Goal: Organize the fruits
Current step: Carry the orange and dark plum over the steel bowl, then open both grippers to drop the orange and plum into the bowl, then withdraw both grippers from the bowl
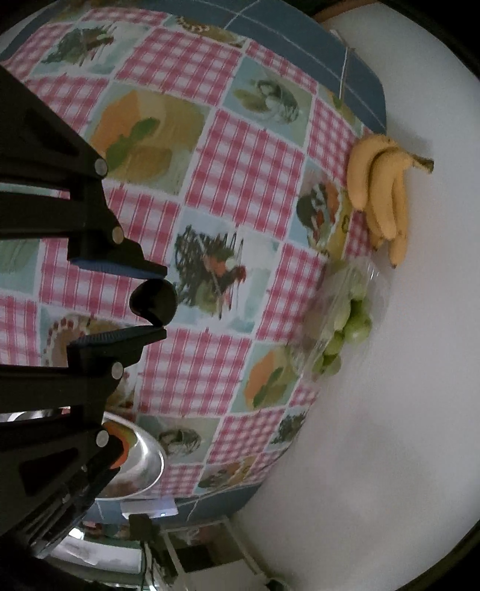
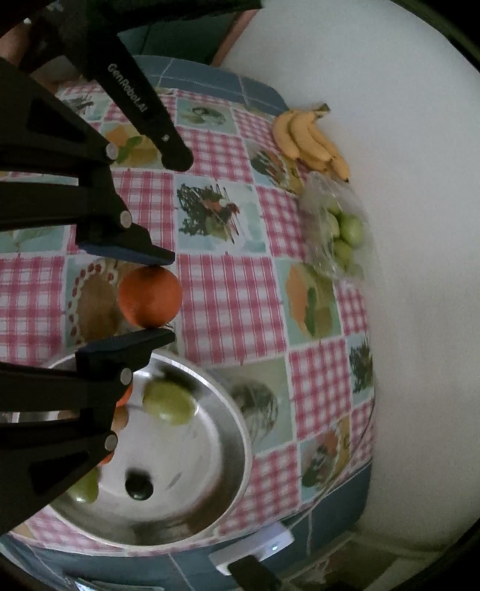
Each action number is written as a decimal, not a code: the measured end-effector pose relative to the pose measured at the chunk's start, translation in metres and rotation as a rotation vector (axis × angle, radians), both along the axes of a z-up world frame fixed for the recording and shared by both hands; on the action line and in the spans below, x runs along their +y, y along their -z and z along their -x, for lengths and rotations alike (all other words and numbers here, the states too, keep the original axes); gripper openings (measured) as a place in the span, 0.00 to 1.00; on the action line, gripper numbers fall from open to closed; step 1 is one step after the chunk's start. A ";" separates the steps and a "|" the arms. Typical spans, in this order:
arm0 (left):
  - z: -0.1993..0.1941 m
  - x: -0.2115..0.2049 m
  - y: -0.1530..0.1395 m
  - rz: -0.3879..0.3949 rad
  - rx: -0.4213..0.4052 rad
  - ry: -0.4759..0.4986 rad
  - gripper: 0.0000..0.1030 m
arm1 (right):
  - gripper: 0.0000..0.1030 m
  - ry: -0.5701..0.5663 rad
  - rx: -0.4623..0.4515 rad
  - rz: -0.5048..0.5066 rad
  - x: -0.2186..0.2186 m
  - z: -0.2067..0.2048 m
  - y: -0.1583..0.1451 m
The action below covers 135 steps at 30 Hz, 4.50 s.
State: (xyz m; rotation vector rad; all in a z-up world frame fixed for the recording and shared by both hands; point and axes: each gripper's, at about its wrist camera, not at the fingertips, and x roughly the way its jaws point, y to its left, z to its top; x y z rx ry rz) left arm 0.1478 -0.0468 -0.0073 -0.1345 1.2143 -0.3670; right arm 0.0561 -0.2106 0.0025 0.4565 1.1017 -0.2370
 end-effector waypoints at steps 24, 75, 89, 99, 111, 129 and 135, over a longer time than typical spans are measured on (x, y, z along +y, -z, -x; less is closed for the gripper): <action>0.048 -0.099 0.006 -0.017 -0.053 0.208 0.27 | 0.36 0.309 0.035 -0.055 -0.132 0.063 0.018; 0.093 -0.174 0.034 -0.022 -0.026 0.424 0.29 | 0.37 0.274 0.066 -0.053 -0.135 0.062 0.036; 0.092 -0.169 0.021 0.004 -0.028 0.397 0.52 | 0.37 0.270 0.059 -0.033 -0.134 0.062 0.031; 0.065 -0.131 0.020 -0.032 -0.022 0.233 0.54 | 0.37 0.259 0.063 -0.019 -0.132 0.062 0.029; 0.038 -0.085 0.028 -0.058 -0.003 0.075 0.57 | 0.37 0.187 0.070 0.014 -0.114 0.050 0.027; 0.031 -0.066 0.049 -0.219 0.005 -0.024 0.98 | 0.79 0.152 0.090 0.041 -0.108 0.041 0.038; 0.028 -0.065 0.052 -0.227 -0.001 -0.027 1.00 | 0.88 0.133 0.096 0.052 -0.104 0.039 0.041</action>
